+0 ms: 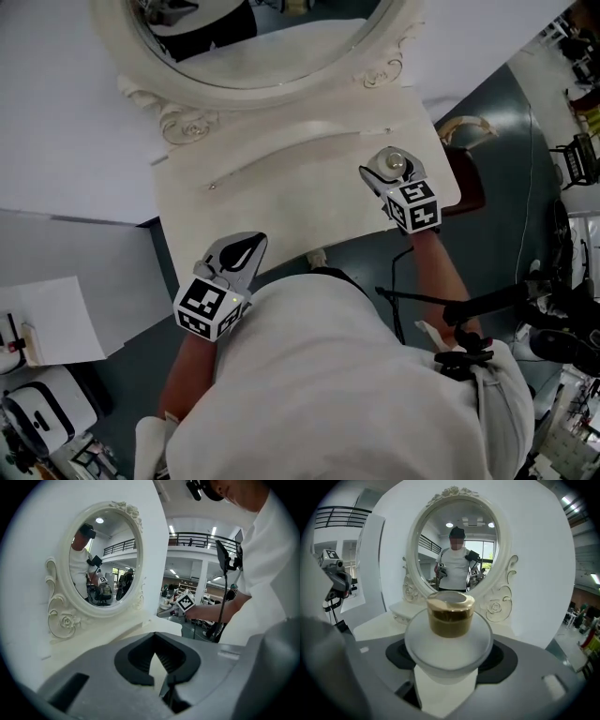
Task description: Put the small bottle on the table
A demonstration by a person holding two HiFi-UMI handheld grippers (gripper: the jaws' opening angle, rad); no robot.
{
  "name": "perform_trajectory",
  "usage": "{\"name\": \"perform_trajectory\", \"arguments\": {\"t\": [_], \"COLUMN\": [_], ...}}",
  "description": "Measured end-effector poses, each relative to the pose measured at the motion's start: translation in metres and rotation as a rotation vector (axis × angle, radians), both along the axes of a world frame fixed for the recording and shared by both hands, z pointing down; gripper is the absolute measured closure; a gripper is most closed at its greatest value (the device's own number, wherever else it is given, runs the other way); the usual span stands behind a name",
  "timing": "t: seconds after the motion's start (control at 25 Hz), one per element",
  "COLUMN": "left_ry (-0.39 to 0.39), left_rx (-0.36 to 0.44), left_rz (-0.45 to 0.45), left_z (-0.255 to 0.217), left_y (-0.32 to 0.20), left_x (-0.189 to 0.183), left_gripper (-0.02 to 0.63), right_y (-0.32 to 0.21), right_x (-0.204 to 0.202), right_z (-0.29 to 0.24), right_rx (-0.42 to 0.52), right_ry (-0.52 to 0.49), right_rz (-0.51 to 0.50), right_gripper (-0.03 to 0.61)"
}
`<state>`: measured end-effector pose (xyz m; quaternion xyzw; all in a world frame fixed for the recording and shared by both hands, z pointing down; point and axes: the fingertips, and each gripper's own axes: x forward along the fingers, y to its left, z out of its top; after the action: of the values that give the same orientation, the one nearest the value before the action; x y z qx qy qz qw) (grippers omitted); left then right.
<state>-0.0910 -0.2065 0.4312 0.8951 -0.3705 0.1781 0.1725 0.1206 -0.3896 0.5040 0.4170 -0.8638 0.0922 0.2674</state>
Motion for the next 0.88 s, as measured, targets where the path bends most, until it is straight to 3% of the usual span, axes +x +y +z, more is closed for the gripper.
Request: {"name": "perform_trajectory", "arguments": {"t": [0.44,0.88], "left_ry": [-0.047,-0.08], "left_rx": [-0.034,-0.098], "left_rz": [-0.106,-0.19], "left_z": [-0.003,0.004], "left_y": [-0.069,-0.1], "left_x": [0.026,0.033], "left_gripper": [0.611,0.611], "right_y": [-0.13,-0.208], "right_x": [0.047,0.06], "right_z": [0.031,0.073], "right_rx": [-0.004,-0.026], "right_ry": [0.024,0.038], "right_rz": [-0.004,-0.001], "right_gripper": [0.241,0.241]}}
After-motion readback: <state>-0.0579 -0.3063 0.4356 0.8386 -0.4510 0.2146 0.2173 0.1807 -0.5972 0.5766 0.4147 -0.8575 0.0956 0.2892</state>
